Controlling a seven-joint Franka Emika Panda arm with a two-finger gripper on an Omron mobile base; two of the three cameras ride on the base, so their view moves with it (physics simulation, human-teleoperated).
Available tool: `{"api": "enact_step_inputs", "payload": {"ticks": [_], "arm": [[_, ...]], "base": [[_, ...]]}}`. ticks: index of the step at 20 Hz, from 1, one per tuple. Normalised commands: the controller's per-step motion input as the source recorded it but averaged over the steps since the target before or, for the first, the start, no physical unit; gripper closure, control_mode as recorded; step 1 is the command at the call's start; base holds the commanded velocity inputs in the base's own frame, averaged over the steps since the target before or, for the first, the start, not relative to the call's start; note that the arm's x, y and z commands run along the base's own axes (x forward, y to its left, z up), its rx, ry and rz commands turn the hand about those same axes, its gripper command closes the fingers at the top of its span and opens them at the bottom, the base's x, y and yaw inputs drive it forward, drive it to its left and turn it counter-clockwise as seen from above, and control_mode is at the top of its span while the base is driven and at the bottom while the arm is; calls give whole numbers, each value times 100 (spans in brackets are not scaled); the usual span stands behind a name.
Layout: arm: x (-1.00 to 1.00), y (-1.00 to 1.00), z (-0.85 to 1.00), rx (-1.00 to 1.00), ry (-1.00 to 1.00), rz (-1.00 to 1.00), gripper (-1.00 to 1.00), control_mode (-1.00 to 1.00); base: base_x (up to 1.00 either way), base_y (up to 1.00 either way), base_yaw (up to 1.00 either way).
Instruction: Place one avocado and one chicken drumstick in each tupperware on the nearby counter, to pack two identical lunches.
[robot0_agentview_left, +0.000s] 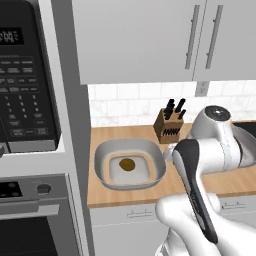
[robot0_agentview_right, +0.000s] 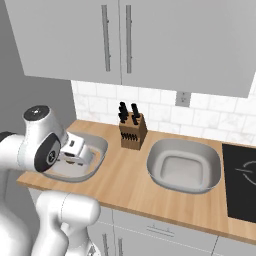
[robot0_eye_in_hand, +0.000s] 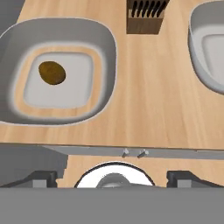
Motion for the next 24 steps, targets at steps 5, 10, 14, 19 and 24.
{"api": "enact_step_inputs", "payload": {"ticks": [5, 10, 14, 19, 24], "arm": [[-31, -13, -27, 0, -11, -3, -100, -100], [0, 0, -8, 0, -2, 0, -100, -100], [-5, 0, 0, 0, -1, 0, -100, -100], [0, 0, 0, 0, 0, 0, -100, 100], [0, 0, 0, 0, 0, 0, -100, 100]], "base": [[0, 0, 0], [0, 0, 0], [0, 0, 0], [-91, 45, 14], [-62, 100, 51]]}}
